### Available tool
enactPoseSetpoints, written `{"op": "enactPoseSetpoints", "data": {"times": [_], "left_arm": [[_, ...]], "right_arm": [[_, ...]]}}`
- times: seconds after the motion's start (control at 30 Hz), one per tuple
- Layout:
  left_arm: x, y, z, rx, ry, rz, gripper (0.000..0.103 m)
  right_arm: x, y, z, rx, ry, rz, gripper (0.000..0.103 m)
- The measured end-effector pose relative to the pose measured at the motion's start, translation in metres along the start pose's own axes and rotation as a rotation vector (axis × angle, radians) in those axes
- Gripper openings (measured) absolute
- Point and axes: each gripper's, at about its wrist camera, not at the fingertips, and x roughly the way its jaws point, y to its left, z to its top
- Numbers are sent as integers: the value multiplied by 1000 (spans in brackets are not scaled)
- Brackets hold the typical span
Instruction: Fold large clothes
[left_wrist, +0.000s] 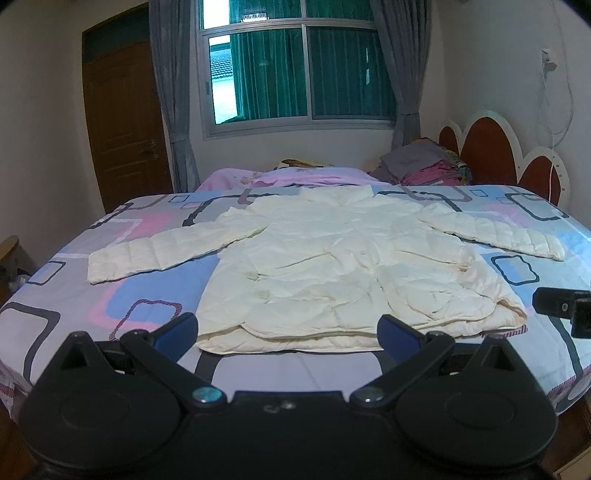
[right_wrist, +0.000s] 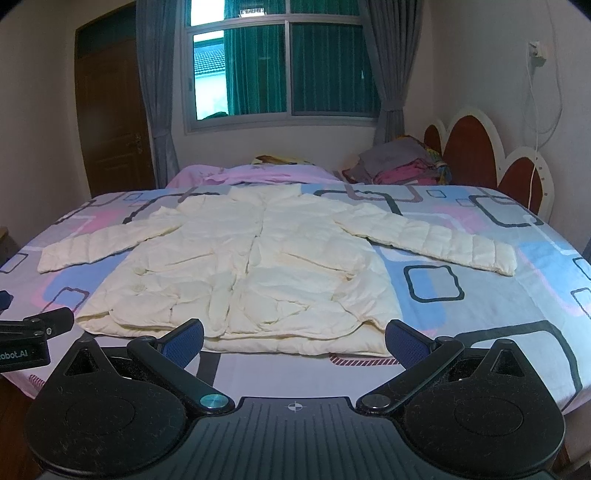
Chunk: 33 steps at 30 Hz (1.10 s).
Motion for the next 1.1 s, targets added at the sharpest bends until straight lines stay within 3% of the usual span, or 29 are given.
{"op": "enactPoseSetpoints", "data": {"times": [1.1], "left_arm": [[1, 3, 4, -1, -5, 7, 103]], "right_arm": [[2, -1, 6, -3, -4, -2, 103]]}}
